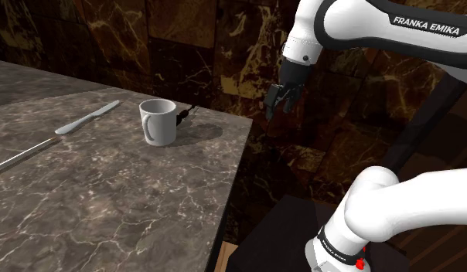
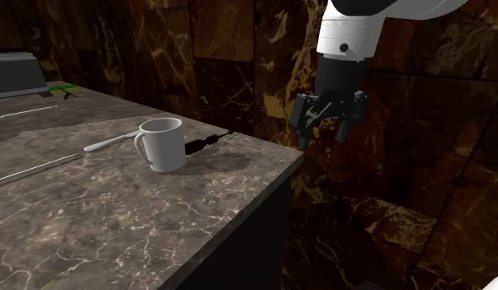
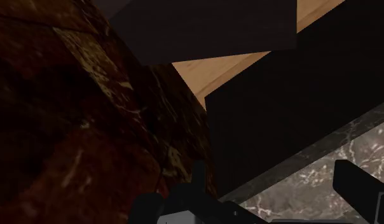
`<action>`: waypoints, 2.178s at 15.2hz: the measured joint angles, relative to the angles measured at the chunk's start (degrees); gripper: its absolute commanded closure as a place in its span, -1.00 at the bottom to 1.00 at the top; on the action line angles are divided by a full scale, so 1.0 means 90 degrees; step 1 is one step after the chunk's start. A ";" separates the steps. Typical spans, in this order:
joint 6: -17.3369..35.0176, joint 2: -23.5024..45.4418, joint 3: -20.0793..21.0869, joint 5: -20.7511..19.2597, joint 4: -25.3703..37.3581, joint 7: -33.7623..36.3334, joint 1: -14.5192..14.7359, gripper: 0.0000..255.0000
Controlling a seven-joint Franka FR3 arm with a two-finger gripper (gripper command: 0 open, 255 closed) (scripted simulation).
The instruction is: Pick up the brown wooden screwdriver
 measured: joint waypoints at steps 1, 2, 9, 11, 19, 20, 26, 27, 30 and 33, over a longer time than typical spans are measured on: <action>0.0000 0.0000 0.0000 0.0000 0.0000 0.0000 0.0000 -1.00; 0.0038 0.0094 0.0084 0.0046 0.0050 0.0151 -0.0020 -1.00; 0.0328 0.1408 0.1107 0.0451 0.0990 0.2350 -0.0371 -1.00; 0.0379 0.1896 0.1383 0.0477 0.1402 0.3031 -0.0492 -1.00; 0.0440 0.4084 0.2238 0.0080 0.3341 0.5768 -0.0839 -1.00; 0.0444 0.4381 0.2313 -0.0016 0.3591 0.6117 -0.0838 -1.00; -0.0005 0.6259 0.2433 -0.0693 0.5660 0.7950 -0.0610 -1.00; 0.0018 0.6322 0.2421 -0.0711 0.5689 0.8041 -0.0600 -1.00; 0.0221 0.6333 0.2405 -0.0709 0.5491 0.8114 -0.0608 -1.00; 0.0515 0.6306 0.2399 -0.0697 0.5172 0.8116 -0.0625 -1.00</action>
